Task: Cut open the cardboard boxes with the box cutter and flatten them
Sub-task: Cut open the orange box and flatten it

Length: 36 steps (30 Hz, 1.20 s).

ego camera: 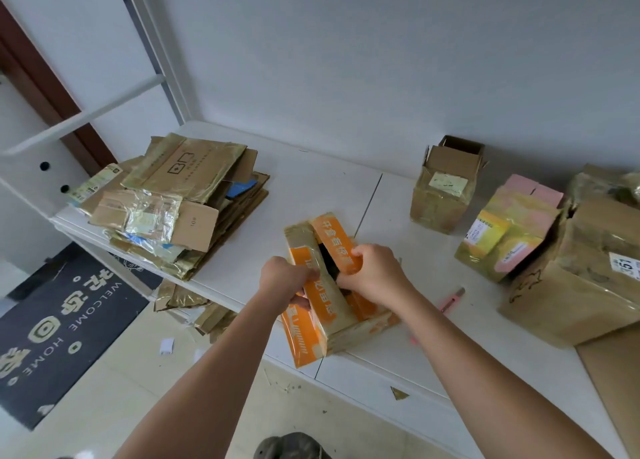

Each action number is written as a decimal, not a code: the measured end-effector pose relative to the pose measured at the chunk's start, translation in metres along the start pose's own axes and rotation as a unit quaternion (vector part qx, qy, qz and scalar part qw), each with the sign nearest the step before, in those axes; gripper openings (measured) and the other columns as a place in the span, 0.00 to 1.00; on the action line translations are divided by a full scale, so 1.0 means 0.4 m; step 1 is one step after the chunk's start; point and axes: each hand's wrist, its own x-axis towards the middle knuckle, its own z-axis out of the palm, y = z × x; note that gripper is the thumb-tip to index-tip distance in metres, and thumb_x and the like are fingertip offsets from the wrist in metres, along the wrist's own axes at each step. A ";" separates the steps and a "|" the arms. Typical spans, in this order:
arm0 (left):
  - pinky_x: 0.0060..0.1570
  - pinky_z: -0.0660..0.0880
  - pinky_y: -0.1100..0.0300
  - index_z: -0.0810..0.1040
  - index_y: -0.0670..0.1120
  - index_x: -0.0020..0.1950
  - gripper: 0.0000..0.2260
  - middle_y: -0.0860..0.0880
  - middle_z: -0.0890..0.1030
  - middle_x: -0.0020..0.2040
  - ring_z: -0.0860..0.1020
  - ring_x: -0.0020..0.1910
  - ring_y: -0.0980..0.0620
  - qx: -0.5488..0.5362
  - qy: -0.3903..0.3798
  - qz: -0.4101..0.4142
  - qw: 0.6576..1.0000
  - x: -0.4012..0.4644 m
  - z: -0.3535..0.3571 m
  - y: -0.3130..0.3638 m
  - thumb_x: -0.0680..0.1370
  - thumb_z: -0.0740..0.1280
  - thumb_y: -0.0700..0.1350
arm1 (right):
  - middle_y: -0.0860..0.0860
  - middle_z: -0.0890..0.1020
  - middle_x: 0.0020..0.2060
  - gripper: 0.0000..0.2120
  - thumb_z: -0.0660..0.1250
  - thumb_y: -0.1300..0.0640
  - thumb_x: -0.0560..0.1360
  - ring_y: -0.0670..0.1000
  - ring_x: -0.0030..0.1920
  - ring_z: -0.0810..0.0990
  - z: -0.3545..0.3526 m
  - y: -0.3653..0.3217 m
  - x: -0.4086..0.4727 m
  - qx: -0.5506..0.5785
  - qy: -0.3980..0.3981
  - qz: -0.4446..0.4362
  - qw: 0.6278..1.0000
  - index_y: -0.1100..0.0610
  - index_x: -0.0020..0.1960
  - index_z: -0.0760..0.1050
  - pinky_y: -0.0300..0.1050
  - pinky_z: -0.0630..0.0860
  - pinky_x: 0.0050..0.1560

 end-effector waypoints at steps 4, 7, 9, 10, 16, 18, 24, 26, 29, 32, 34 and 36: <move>0.24 0.78 0.57 0.70 0.43 0.48 0.13 0.42 0.83 0.42 0.84 0.29 0.45 0.011 0.004 0.001 1.000 0.001 0.001 0.001 0.75 0.74 0.43 | 0.49 0.84 0.50 0.12 0.74 0.54 0.71 0.46 0.48 0.82 -0.044 0.036 0.018 0.126 -0.056 0.039 0.990 0.53 0.54 0.81 0.42 0.79 0.48; 0.23 0.77 0.58 0.70 0.43 0.49 0.12 0.43 0.82 0.42 0.83 0.28 0.46 0.017 0.008 0.003 1.000 0.001 0.000 0.002 0.75 0.73 0.43 | 0.53 0.83 0.48 0.18 0.70 0.56 0.77 0.51 0.47 0.80 -0.080 0.089 0.034 0.269 -0.096 0.111 0.952 0.59 0.65 0.76 0.47 0.78 0.49; 0.23 0.77 0.58 0.70 0.43 0.50 0.12 0.43 0.82 0.42 0.83 0.28 0.47 0.023 0.007 0.002 1.000 -0.001 -0.001 0.005 0.75 0.73 0.43 | 0.54 0.83 0.51 0.19 0.69 0.56 0.78 0.52 0.51 0.79 -0.093 0.127 0.036 0.316 -0.083 0.140 0.934 0.62 0.66 0.76 0.48 0.76 0.54; 0.23 0.78 0.58 0.71 0.43 0.51 0.12 0.43 0.82 0.42 0.83 0.28 0.47 0.025 0.006 0.001 1.000 -0.001 -0.001 0.007 0.76 0.73 0.43 | 0.53 0.82 0.56 0.19 0.70 0.55 0.78 0.52 0.57 0.78 -0.095 0.145 0.035 0.312 -0.070 0.144 0.936 0.63 0.66 0.76 0.48 0.73 0.60; 0.28 0.81 0.56 0.72 0.43 0.54 0.14 0.44 0.83 0.46 0.84 0.31 0.47 0.014 0.008 0.011 1.000 -0.006 -0.002 0.003 0.75 0.74 0.46 | 0.51 0.76 0.53 0.17 0.74 0.54 0.74 0.51 0.55 0.74 -0.063 0.170 0.024 0.060 0.113 0.022 0.992 0.51 0.62 0.79 0.43 0.72 0.52; 0.30 0.82 0.55 0.71 0.43 0.55 0.18 0.45 0.82 0.46 0.85 0.33 0.48 -0.002 0.032 0.046 0.998 -0.003 -0.003 -0.010 0.73 0.76 0.45 | 0.49 0.75 0.50 0.13 0.71 0.55 0.76 0.50 0.54 0.72 -0.049 0.148 0.012 -0.030 0.141 -0.030 0.989 0.52 0.61 0.81 0.43 0.71 0.50; 0.35 0.80 0.58 0.70 0.48 0.48 0.14 0.51 0.77 0.40 0.81 0.36 0.54 0.151 0.133 0.171 0.965 -0.010 0.024 0.009 0.73 0.76 0.46 | 0.49 0.78 0.62 0.34 0.60 0.32 0.76 0.51 0.63 0.74 -0.026 0.149 -0.041 -0.242 0.077 -0.045 0.966 0.50 0.74 0.68 0.51 0.70 0.65; 0.35 0.79 0.59 0.70 0.47 0.43 0.13 0.49 0.78 0.40 0.81 0.36 0.52 0.208 0.129 0.170 0.955 -0.016 0.034 0.033 0.74 0.75 0.47 | 0.51 0.77 0.65 0.33 0.60 0.33 0.77 0.53 0.66 0.73 -0.030 0.142 -0.038 -0.230 0.039 -0.014 0.972 0.51 0.76 0.66 0.55 0.66 0.71; 0.34 0.77 0.58 0.71 0.45 0.43 0.15 0.48 0.76 0.39 0.79 0.37 0.51 0.292 0.132 0.182 0.930 -0.029 0.063 0.066 0.74 0.73 0.53 | 0.52 0.77 0.65 0.32 0.59 0.35 0.79 0.55 0.67 0.73 -0.035 0.133 -0.038 -0.223 0.009 0.010 0.975 0.51 0.77 0.63 0.55 0.65 0.72; 0.30 0.70 0.61 0.71 0.44 0.46 0.21 0.48 0.75 0.40 0.76 0.37 0.52 0.352 0.151 0.187 0.904 -0.037 0.092 0.070 0.73 0.72 0.61 | 0.52 0.79 0.64 0.31 0.60 0.38 0.79 0.55 0.65 0.75 -0.030 0.121 -0.042 -0.211 0.017 0.007 0.977 0.52 0.77 0.63 0.54 0.68 0.69; 0.33 0.74 0.60 0.74 0.43 0.49 0.19 0.47 0.77 0.43 0.78 0.41 0.50 0.338 0.148 0.177 0.912 -0.031 0.098 0.064 0.73 0.73 0.57 | 0.52 0.79 0.64 0.31 0.61 0.39 0.79 0.54 0.64 0.76 -0.017 0.114 -0.043 -0.213 0.029 -0.005 0.977 0.54 0.77 0.63 0.53 0.71 0.67; 0.28 0.71 0.62 0.74 0.43 0.44 0.16 0.48 0.75 0.40 0.76 0.36 0.52 0.294 0.147 0.170 0.929 -0.023 0.093 0.056 0.73 0.74 0.53 | 0.51 0.79 0.64 0.31 0.61 0.40 0.80 0.54 0.64 0.76 -0.011 0.113 -0.046 -0.194 0.034 -0.003 0.980 0.54 0.77 0.62 0.52 0.72 0.66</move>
